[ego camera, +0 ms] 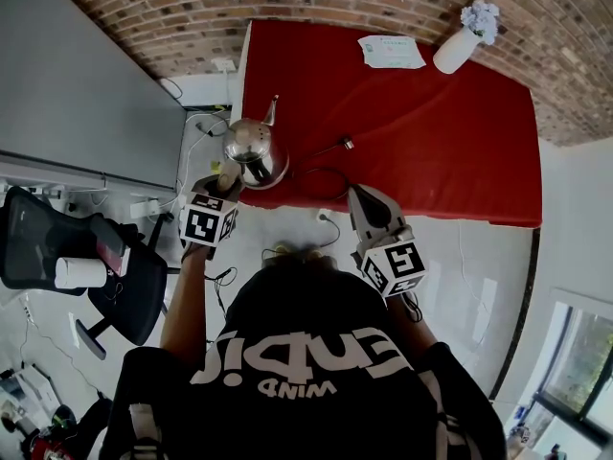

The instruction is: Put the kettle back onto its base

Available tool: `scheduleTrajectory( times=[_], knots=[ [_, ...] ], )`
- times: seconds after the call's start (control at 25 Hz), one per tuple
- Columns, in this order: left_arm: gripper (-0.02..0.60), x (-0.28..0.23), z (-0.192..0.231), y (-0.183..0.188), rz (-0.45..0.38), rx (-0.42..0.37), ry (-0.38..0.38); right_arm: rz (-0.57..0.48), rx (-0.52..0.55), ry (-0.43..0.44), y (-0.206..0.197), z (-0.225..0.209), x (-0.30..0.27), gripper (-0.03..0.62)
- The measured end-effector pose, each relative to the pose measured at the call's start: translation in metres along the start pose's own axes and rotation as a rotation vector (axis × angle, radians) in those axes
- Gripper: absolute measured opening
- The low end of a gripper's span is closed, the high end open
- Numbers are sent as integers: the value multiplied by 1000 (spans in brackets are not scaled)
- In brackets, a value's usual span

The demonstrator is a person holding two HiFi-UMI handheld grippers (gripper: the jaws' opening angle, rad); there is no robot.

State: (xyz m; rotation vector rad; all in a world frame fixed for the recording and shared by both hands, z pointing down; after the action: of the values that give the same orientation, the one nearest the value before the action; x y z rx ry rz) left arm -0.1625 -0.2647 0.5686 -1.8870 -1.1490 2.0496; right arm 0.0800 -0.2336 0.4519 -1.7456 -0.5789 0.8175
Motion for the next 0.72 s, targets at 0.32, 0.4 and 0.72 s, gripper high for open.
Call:
scheduleTrajectory(
  times=[0.32,0.4,0.72],
  knots=[
    [106,-2,0,-5,-20,-6,0,2,3,18,-2,8,0,20],
    [109,-2,0,-5,-16,-14,4,2,5,19,-2,9,2,20],
    [227,-3,-3,-5,-16,-33,3,1,10,20,-1,10,9,20]
  ],
)
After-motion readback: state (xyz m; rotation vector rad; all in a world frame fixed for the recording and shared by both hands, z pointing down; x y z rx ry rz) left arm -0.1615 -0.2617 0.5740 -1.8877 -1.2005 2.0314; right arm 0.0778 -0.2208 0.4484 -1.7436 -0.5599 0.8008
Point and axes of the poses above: the fingertips, and each gripper's own axes: x backward along the fingers, z to its left, y out of its top, the point moved 1 cm from there along x, backward along the fingers, and after that the axes turned 7 degrees about y, right-handed, at the moved point
